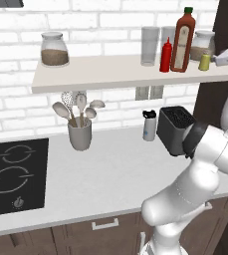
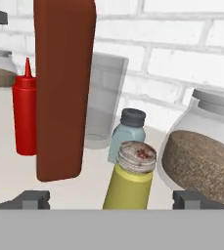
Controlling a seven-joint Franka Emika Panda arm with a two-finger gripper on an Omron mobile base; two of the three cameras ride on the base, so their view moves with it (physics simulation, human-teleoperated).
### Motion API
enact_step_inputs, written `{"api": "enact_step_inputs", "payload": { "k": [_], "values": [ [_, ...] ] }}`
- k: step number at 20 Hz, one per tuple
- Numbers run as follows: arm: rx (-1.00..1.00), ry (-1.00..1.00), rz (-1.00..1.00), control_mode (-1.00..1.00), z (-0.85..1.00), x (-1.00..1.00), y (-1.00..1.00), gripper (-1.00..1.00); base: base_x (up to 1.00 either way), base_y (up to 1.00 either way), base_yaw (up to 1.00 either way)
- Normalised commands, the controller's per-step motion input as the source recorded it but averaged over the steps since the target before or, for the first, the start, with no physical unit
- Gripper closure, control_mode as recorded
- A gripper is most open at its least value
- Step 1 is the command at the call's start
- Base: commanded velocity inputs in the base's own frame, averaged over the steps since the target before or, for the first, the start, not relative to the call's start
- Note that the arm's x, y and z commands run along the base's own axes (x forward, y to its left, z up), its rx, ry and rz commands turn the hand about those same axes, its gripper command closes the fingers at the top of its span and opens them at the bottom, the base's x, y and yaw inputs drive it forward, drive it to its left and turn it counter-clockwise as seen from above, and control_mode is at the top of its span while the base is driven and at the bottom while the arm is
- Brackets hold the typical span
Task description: Put the shaker and condiment bottle from the counter next to their counterparts in the cabinet.
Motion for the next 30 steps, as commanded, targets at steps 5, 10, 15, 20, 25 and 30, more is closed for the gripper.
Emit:
{"api": "enact_step_inputs", "payload": {
  "k": [5,10,15,20,25,30],
  "values": [
    [0.0,-0.03,0.04,-1.0,0.0,-0.56,0.15,-1.0,0.0,0.0,0.0],
    [0.0,-0.03,0.01,-1.0,0.0,-0.74,0.03,-1.0,0.0,0.0,0.0],
    [0.0,-0.05,0.0,-1.0,0.0,-0.87,0.02,-1.0,0.0,0.0,0.0],
    [0.0,-0.03,0.0,-1.0,0.0,-0.75,0.2,-1.0,0.0,0.0,0.0],
    [0.0,0.0,0.0,-1.0,0.0,-0.75,0.35,-1.0,0.0,0.0,0.0],
    [0.0,0.0,0.0,-1.0,0.0,-0.75,0.46,-1.0,0.0,0.0,0.0]
  ]
}}
